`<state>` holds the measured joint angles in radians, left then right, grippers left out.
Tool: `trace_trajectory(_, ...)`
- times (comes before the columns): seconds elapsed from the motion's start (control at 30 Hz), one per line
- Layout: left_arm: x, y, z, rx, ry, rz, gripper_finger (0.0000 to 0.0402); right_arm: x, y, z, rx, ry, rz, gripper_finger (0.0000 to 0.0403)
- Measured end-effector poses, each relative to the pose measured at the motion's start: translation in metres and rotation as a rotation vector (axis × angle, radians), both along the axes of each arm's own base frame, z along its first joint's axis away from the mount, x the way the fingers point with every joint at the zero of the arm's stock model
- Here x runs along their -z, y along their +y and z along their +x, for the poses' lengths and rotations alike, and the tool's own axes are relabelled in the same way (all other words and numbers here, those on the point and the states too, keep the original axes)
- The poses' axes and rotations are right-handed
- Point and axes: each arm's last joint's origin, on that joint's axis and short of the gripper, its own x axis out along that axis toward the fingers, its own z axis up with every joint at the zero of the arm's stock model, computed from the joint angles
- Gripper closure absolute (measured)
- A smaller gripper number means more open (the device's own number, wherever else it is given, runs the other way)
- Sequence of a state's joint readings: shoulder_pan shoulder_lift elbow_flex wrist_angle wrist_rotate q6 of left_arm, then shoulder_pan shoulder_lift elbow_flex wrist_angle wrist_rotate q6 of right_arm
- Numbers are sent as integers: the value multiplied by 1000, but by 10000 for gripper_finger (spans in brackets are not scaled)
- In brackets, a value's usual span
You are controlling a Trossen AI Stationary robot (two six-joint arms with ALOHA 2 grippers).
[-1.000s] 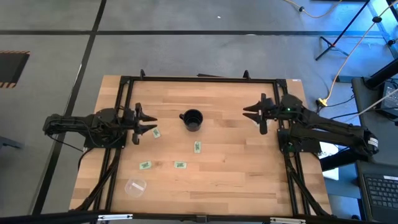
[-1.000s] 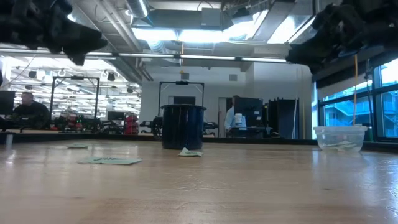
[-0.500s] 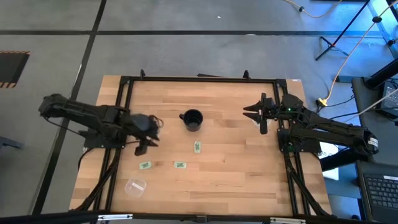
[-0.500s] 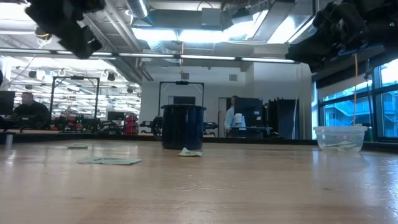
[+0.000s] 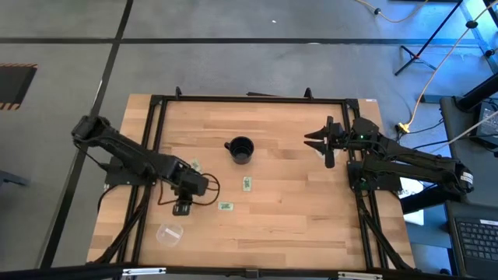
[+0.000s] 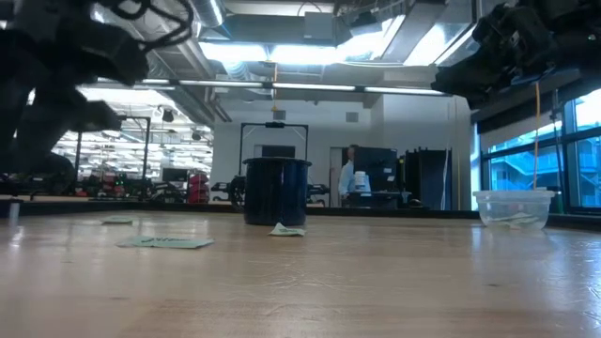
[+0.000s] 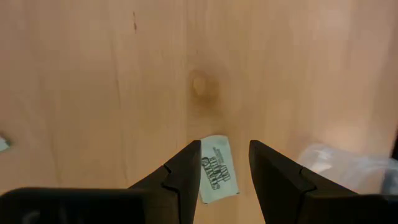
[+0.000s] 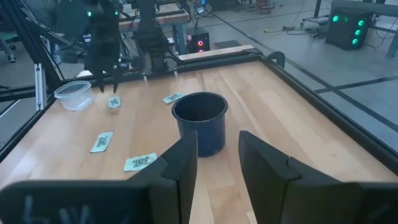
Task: Pick and place Stevia / Truvia into bins
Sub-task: Put the stevia packet into the square transparent container
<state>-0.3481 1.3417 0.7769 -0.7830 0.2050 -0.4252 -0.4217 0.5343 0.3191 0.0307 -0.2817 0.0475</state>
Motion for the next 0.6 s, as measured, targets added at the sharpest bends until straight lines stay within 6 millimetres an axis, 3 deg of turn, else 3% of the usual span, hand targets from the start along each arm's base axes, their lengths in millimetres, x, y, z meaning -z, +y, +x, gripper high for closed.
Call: trace_trajectory(0.6, 32, -8, 7, 203, 84, 130, 272, 0, 0, 0, 16, -14, 81, 281)
